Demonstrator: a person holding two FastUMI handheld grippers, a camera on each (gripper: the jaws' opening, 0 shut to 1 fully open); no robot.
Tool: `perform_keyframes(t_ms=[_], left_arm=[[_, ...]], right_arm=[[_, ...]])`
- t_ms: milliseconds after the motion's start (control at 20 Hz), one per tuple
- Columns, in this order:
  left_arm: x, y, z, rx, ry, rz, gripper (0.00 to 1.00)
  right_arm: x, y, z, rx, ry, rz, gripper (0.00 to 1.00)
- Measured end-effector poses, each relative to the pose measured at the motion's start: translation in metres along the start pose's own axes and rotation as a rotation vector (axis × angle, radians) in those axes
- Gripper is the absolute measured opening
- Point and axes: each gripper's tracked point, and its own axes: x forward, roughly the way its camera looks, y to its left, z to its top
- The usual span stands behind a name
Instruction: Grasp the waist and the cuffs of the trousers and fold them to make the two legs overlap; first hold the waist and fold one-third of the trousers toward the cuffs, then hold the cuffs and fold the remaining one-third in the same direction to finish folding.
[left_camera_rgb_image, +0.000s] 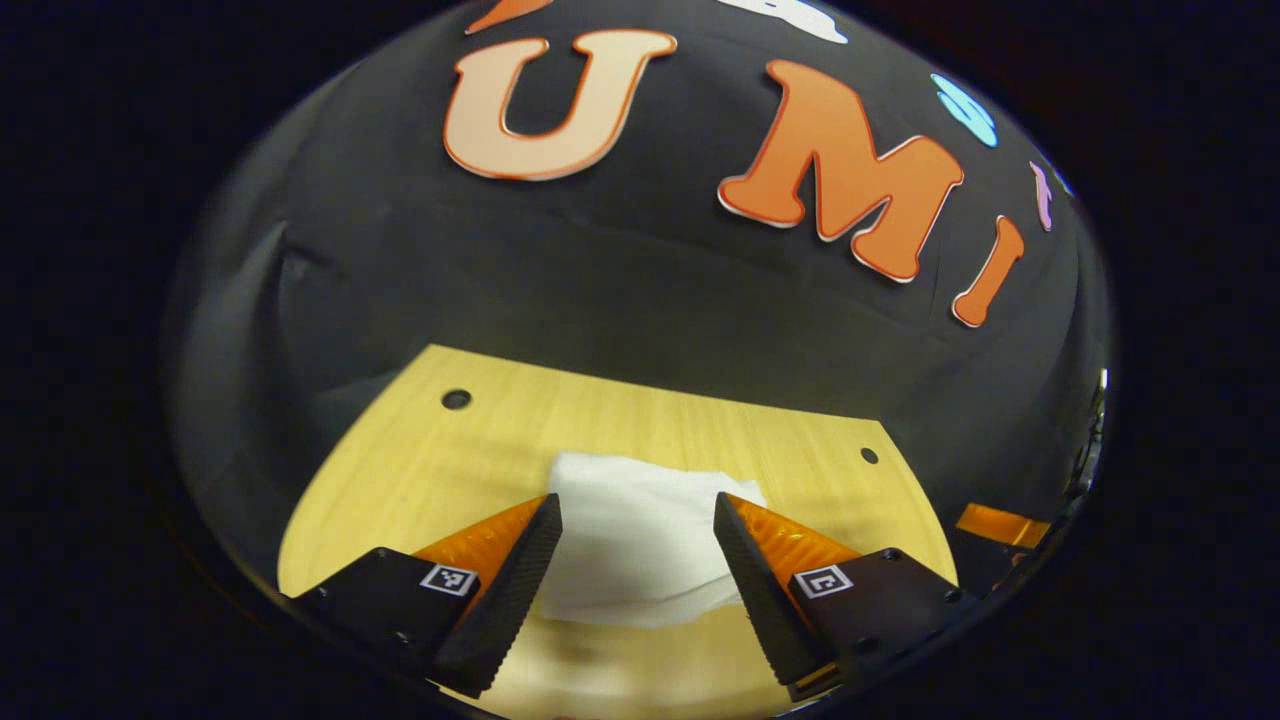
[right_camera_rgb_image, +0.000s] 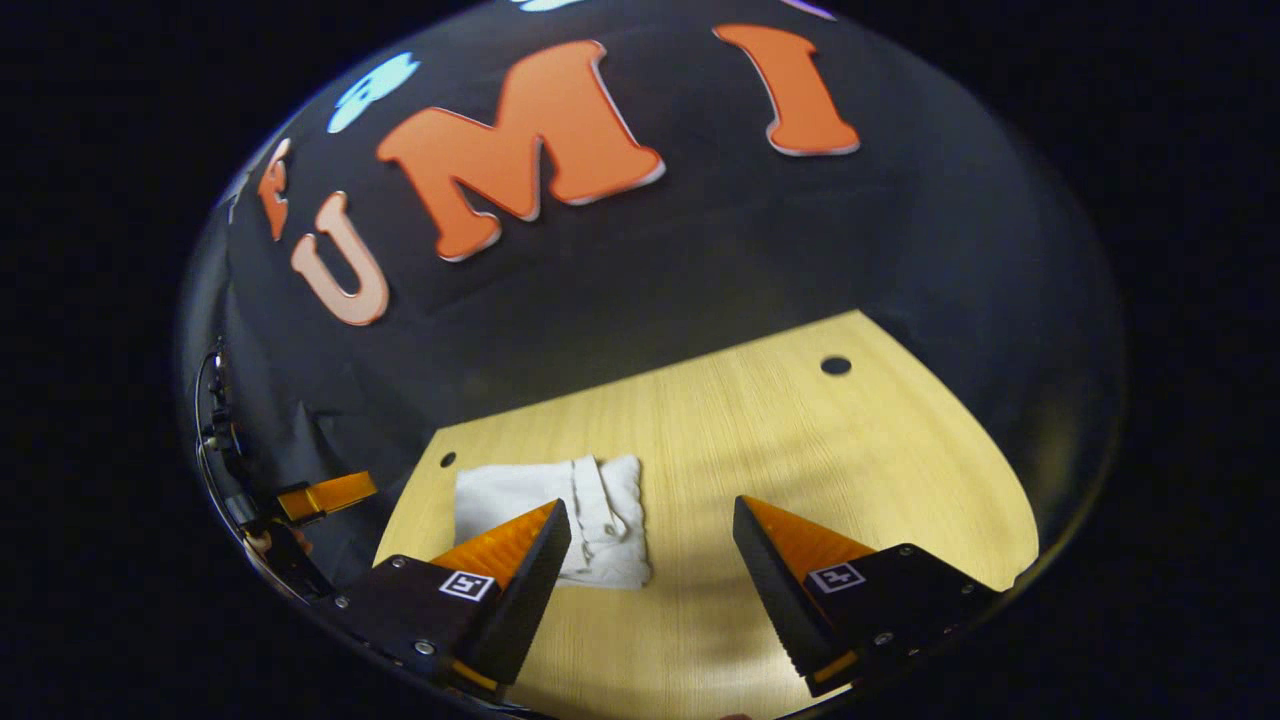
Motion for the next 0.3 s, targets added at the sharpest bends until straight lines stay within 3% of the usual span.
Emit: perform_keyframes(t_ms=[300], left_arm=[[-0.012, -0.004, 0.010, 0.066, -0.262, 0.137, 0.99]], right_arm=[[-0.059, 0.072, 0.037, -0.144, -0.271, 0.059, 0.98]])
